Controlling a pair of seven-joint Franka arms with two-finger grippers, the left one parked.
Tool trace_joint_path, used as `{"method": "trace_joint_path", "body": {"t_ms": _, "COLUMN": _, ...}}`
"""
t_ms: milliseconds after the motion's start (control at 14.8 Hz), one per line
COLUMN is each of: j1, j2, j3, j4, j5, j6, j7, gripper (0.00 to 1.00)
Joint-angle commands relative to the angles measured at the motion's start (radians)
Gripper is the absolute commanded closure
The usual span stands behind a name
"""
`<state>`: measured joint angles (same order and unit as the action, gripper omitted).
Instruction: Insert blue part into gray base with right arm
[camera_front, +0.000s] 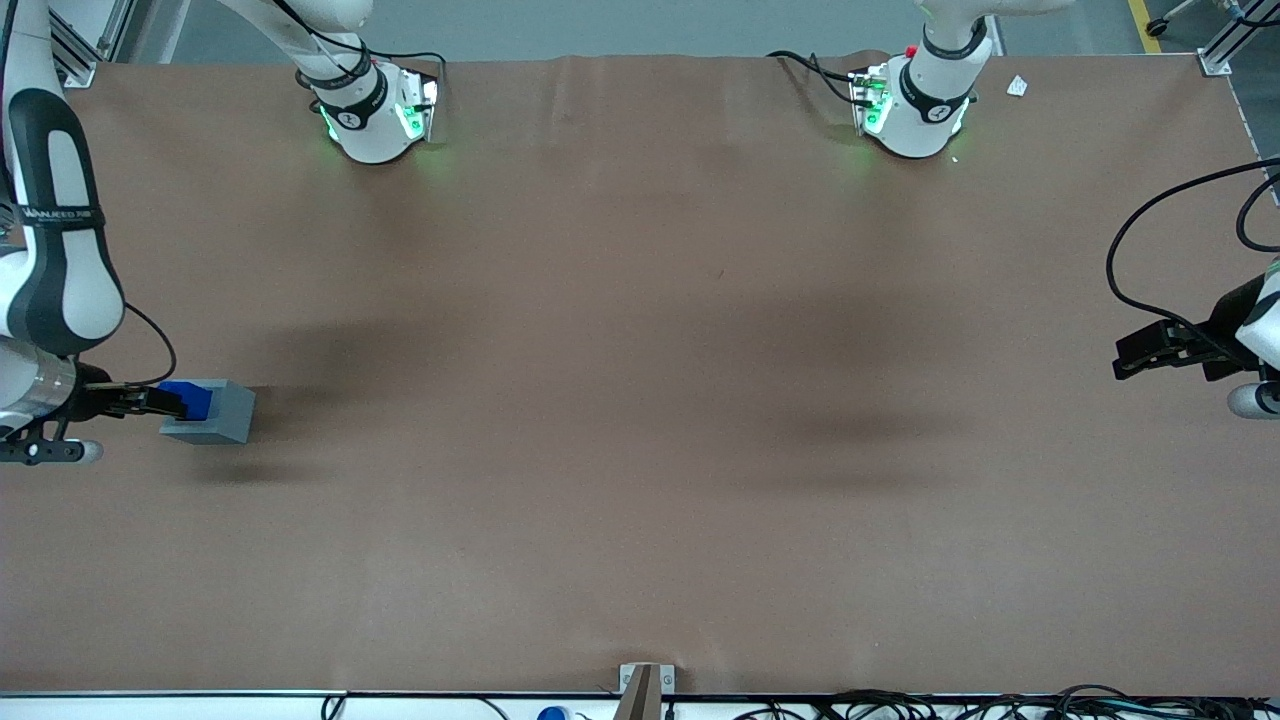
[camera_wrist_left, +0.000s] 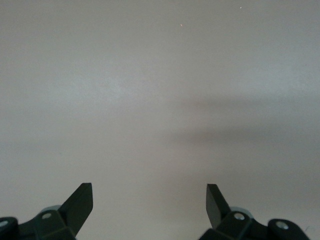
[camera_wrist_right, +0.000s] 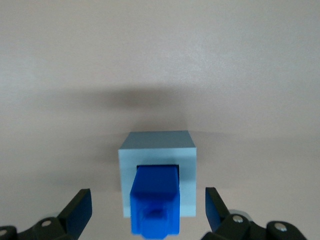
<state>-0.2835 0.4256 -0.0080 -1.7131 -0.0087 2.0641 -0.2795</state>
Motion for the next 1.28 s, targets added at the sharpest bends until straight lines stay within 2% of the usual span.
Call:
{"method": "trace_joint_path", "body": {"t_ms": 0, "j1": 0.012, "j2": -0.062, "j3": 0.006, "j4": 0.027, "j5": 0.006, "j6": -0.079, "j7": 0.009, "gripper": 0.00}}
{"method": "trace_joint_path", "body": {"t_ms": 473, "j1": 0.118, "j2": -0.244, "j3": 0.006, "j4": 0.030, "j5": 0.007, "j6": -0.194, "j7": 0.075, "gripper": 0.00}}
{"method": "trace_joint_path", "body": {"t_ms": 609, "j1": 0.144, "j2": -0.287, "j3": 0.006, "j4": 0.029, "j5": 0.029, "j6": -0.229, "j7": 0.109, "gripper": 0.00}}
{"method": "trace_joint_path", "body": {"t_ms": 1014, "j1": 0.222, "j2": -0.372, "j3": 0.006, "j4": 0.029, "j5": 0.030, "j6": -0.312, "j7": 0.244, "gripper": 0.00}}
{"method": "trace_joint_path", "body": {"t_ms": 1217, "j1": 0.234, "j2": -0.403, "j3": 0.008, "j4": 0.030, "j5": 0.029, "j6": -0.355, "j7": 0.237, "gripper": 0.00}}
